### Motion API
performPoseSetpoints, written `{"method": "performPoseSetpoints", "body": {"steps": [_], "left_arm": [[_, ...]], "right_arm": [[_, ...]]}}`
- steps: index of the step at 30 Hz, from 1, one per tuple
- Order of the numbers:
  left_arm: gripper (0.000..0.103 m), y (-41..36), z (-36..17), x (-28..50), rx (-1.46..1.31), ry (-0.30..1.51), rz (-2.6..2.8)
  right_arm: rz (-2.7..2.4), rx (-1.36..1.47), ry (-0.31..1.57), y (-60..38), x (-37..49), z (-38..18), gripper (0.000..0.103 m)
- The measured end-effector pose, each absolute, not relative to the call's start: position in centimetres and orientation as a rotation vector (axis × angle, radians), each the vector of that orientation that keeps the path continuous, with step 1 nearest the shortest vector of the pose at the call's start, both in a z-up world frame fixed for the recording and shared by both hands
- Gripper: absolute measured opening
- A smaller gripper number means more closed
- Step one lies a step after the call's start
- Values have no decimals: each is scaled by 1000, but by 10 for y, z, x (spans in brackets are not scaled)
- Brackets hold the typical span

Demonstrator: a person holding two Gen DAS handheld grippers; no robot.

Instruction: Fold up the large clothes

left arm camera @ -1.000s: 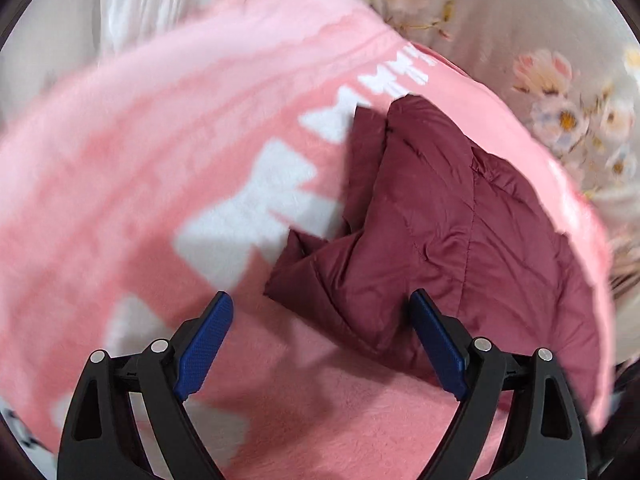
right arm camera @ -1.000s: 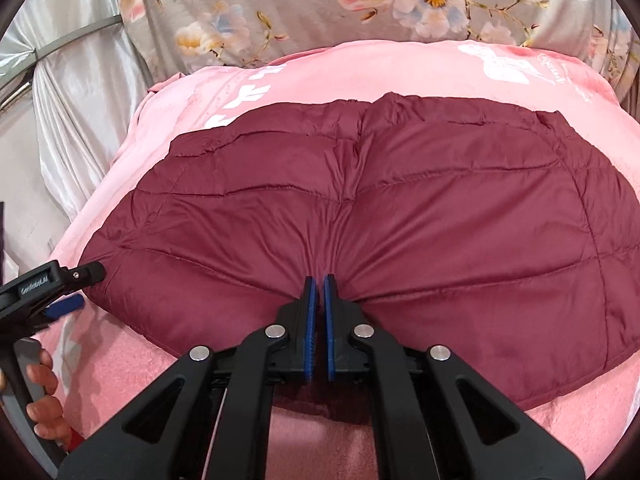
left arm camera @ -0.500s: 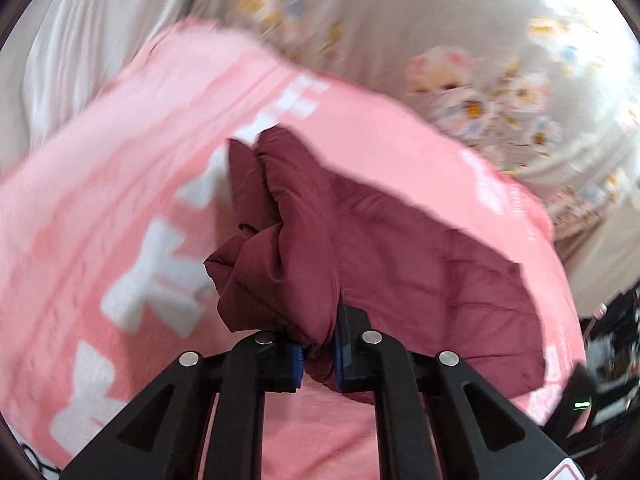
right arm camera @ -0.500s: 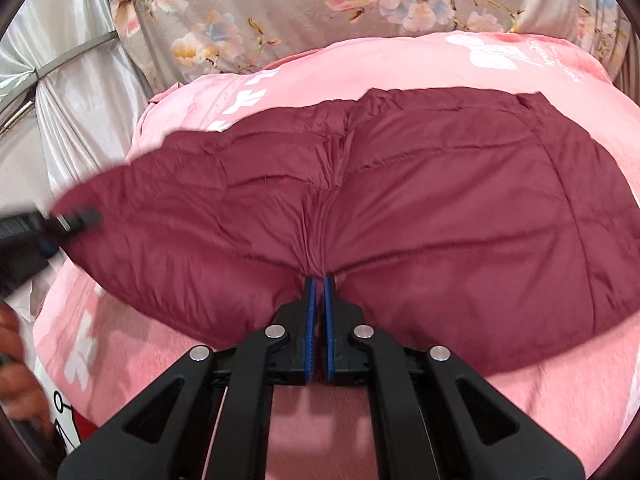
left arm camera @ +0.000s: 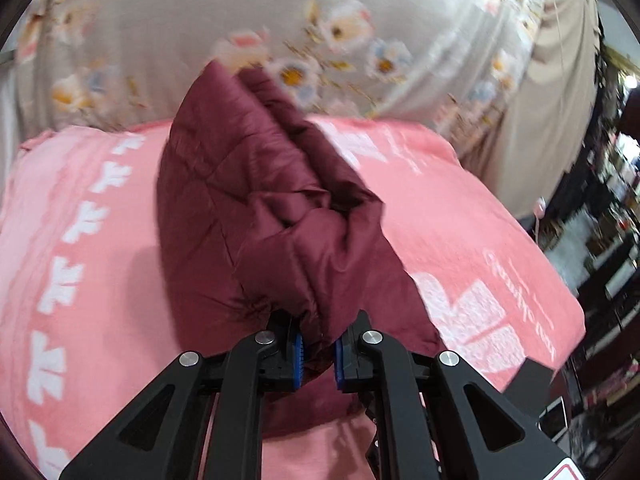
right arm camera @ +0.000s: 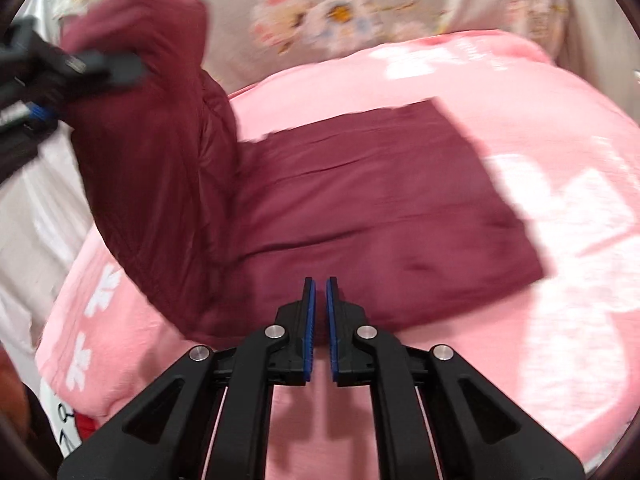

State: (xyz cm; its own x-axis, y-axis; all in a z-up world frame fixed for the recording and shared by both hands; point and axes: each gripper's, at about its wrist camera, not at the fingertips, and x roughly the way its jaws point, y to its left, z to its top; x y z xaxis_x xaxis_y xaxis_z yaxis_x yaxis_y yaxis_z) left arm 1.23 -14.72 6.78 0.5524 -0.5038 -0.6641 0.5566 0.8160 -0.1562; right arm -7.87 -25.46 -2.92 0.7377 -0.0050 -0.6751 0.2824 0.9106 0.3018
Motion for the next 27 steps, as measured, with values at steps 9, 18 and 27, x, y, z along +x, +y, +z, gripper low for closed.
{"method": "performPoseSetpoints", "body": {"steps": [9,18,27], "left_arm": [[30,-174,11,5,-10,934,-727],[61,-80,50,13,-20,821,-460],[61,-74,-4,23,27,978,-376]], "right_arm": [[-319,481,663,-322,-127,-20,18],[-170,419,554,-301,-101,35,54],[-180,295,658,-273,-41,23,53]]}}
